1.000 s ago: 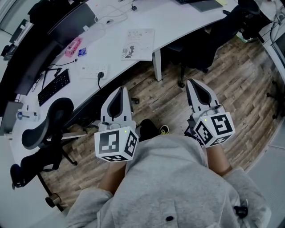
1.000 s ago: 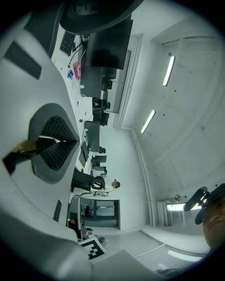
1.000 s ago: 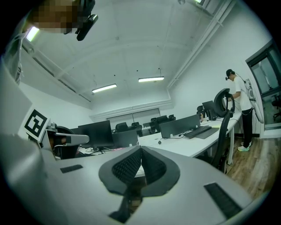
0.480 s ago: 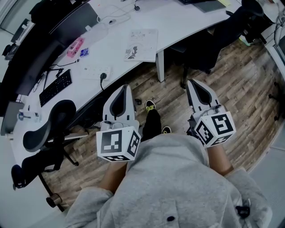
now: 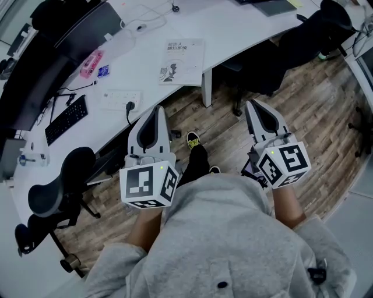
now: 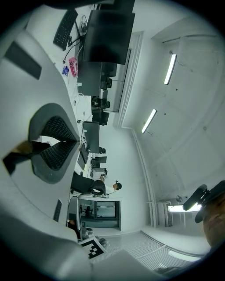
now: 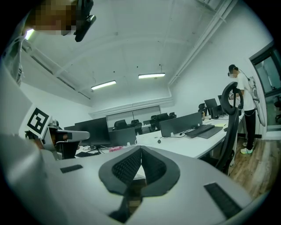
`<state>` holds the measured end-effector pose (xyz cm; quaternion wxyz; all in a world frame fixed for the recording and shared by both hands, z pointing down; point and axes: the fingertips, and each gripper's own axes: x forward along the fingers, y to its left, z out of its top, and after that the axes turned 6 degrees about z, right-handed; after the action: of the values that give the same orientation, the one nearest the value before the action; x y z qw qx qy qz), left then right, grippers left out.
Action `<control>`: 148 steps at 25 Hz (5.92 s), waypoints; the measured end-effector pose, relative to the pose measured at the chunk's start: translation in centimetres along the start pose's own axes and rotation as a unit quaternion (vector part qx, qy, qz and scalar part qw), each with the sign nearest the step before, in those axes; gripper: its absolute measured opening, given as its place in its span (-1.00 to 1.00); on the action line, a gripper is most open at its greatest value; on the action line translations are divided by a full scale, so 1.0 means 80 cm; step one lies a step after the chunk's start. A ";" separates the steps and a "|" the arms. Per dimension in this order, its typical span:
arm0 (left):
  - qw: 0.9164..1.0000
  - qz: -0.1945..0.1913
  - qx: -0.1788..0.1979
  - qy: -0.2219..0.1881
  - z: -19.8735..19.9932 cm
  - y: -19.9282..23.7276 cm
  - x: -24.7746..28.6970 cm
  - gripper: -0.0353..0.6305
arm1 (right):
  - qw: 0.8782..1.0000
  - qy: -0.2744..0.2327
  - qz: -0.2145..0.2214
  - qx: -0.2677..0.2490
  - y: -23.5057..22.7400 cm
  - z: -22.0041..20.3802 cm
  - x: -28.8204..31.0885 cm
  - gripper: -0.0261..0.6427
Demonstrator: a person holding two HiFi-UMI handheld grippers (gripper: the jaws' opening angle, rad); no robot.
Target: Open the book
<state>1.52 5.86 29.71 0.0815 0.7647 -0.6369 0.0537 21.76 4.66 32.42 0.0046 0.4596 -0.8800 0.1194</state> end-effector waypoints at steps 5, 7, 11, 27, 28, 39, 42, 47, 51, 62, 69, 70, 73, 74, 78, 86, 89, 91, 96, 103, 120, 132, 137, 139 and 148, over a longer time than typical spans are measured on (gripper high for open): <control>1.000 0.006 -0.002 0.006 0.005 0.013 0.034 -0.87 | 1.000 0.005 0.000 0.001 -0.028 0.012 0.029 -0.84; 1.000 0.008 -0.003 0.008 0.008 0.019 0.050 -0.87 | 1.000 0.012 -0.005 -0.016 -0.042 0.022 0.044 -0.84; 1.000 0.012 -0.003 0.012 0.014 0.034 0.081 -0.87 | 0.998 0.018 -0.012 -0.066 -0.068 0.055 0.076 -0.84; 0.999 0.019 -0.008 0.026 0.027 0.109 0.160 -0.87 | 0.997 0.068 0.008 -0.020 -0.049 0.019 0.183 -0.84; 0.999 0.019 -0.009 0.024 0.029 0.114 0.163 -0.87 | 0.997 0.071 0.009 -0.020 -0.045 0.018 0.188 -0.84; 1.000 -0.019 -0.019 0.010 0.038 0.164 0.187 -0.87 | 0.995 0.094 0.008 -0.044 -0.012 0.010 0.253 -0.84; 0.999 -0.033 -0.016 0.014 0.028 0.175 0.187 -0.87 | 0.994 0.098 0.004 -0.041 -0.006 0.005 0.269 -0.84; 0.998 -0.015 -0.054 0.032 0.008 0.200 0.182 -0.87 | 0.994 0.107 -0.001 -0.030 0.006 -0.009 0.293 -0.84; 0.997 -0.009 -0.069 0.035 0.005 0.207 0.181 -0.87 | 0.992 0.123 0.004 -0.023 0.016 -0.024 0.310 -0.84; 0.996 0.032 -0.070 0.044 -0.002 0.233 0.191 -0.87 | 0.983 0.161 -0.076 0.039 -0.028 -0.085 0.316 -0.84; 0.996 0.030 -0.064 0.049 0.000 0.224 0.206 -0.87 | 0.973 0.179 -0.099 0.111 -0.062 -0.136 0.310 -0.83; 0.996 0.032 -0.062 0.050 -0.001 0.225 0.207 -0.87 | 0.970 0.184 -0.101 0.121 -0.066 -0.145 0.309 -0.82; 0.996 0.039 -0.064 0.054 -0.003 0.229 0.209 -0.87 | 0.962 0.199 -0.096 0.160 -0.069 -0.174 0.310 -0.68; 0.996 0.040 -0.066 0.053 -0.002 0.230 0.210 -0.87 | 0.960 0.203 -0.092 0.172 -0.069 -0.183 0.312 -0.63; 0.995 0.037 -0.069 0.053 -0.004 0.229 0.212 -0.87 | 0.950 0.230 -0.103 0.186 -0.076 -0.221 0.310 -0.59; 0.995 0.044 -0.064 0.065 -0.012 0.230 0.214 -0.87 | 0.936 0.265 -0.125 0.197 -0.090 -0.272 0.304 -0.59; 0.995 0.047 -0.063 0.066 -0.012 0.231 0.213 -0.87 | 0.932 0.272 -0.121 0.208 -0.087 -0.281 0.310 -0.59; 0.995 0.047 -0.061 0.067 -0.014 0.231 0.213 -0.87 | 0.930 0.273 -0.122 0.214 -0.086 -0.285 0.312 -0.59; 0.994 0.050 -0.056 0.073 -0.016 0.232 0.214 -0.87 | 0.925 0.270 -0.126 0.235 -0.087 -0.293 0.313 -0.59; 0.994 0.051 -0.055 0.076 -0.017 0.232 0.216 -0.87 | 0.923 0.266 -0.128 0.245 -0.088 -0.294 0.315 -0.58; 0.994 0.049 -0.058 0.074 -0.013 0.228 0.215 -0.87 | 0.937 0.215 -0.108 0.255 -0.077 -0.253 0.317 -0.66; 0.994 0.051 -0.068 0.072 -0.012 0.229 0.214 -0.87 | 0.863 0.155 -0.103 0.469 -0.094 -0.276 0.325 -0.77; 0.994 0.049 -0.072 0.070 -0.012 0.231 0.213 -0.87 | 0.877 0.122 -0.133 0.444 -0.142 -0.252 0.330 -0.78; 0.994 0.049 -0.073 0.069 -0.011 0.232 0.212 -0.87 | 0.884 0.115 -0.135 0.431 -0.158 -0.241 0.331 -0.79; 0.994 0.048 -0.074 0.068 -0.011 0.231 0.214 -0.87 | 0.952 0.118 -0.074 0.273 -0.135 -0.158 0.362 -0.81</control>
<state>-13.48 -13.72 34.76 0.1784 0.7194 -0.6684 0.0621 12.49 -21.92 50.36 -0.0080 0.4901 -0.7703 0.4078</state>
